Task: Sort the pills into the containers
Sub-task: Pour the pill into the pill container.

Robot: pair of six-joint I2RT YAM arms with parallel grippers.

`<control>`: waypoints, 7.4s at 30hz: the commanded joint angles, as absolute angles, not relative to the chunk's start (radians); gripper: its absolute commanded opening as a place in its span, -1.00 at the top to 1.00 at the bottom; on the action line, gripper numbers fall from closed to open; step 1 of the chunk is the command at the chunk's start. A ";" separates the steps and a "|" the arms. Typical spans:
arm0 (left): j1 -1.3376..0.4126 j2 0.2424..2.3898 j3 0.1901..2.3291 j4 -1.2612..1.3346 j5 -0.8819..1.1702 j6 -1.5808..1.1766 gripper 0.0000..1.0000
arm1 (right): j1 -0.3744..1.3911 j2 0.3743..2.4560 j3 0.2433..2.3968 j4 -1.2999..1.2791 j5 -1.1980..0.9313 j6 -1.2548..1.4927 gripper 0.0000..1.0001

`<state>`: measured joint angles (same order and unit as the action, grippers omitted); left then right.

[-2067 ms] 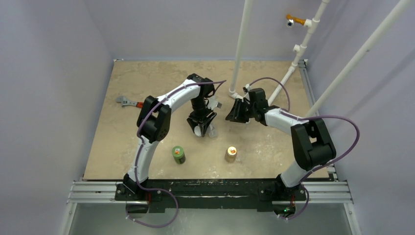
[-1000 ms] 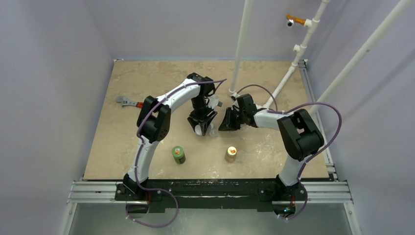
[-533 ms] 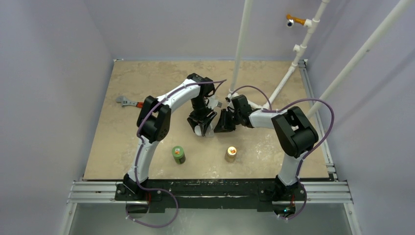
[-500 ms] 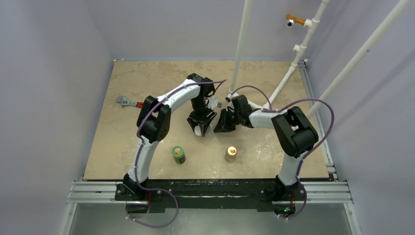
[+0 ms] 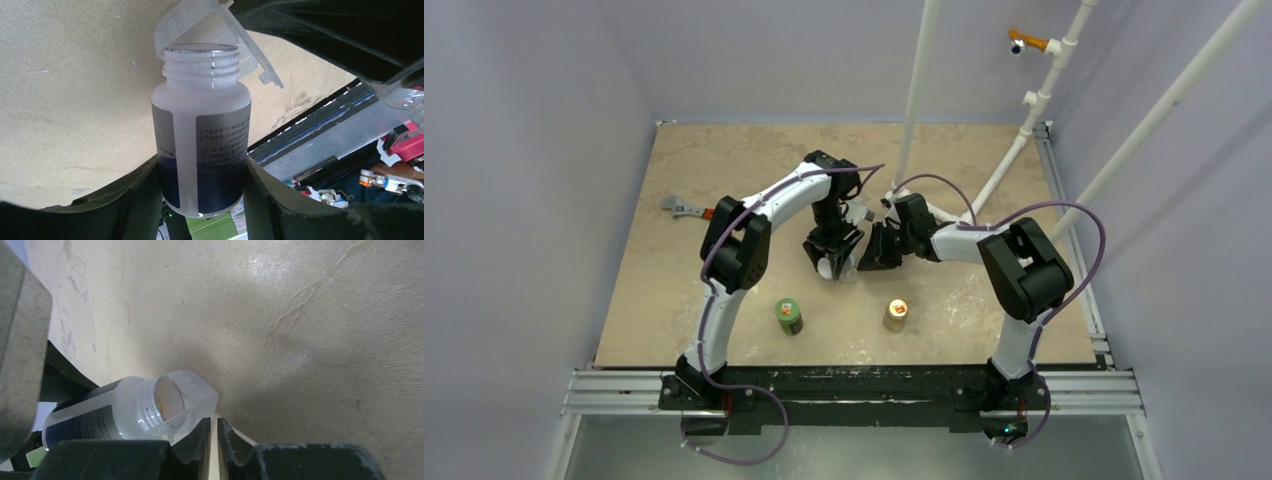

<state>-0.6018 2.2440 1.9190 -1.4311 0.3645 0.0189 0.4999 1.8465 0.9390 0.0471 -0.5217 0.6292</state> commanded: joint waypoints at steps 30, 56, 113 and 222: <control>-0.592 2.161 1.905 -1.487 0.263 -0.004 1.00 | 0.555 1.890 1.017 0.081 -0.576 0.609 0.79; -0.608 2.163 1.863 -1.475 0.250 -0.005 1.00 | 0.556 1.898 1.020 0.069 -0.566 0.602 0.81; -0.637 2.169 1.867 -1.471 0.242 -0.007 1.00 | 0.556 1.888 1.020 0.061 -0.547 0.595 0.82; -0.616 1.131 0.993 -0.251 0.449 0.076 1.00 | 0.564 1.382 1.261 -0.186 -0.561 0.678 -0.18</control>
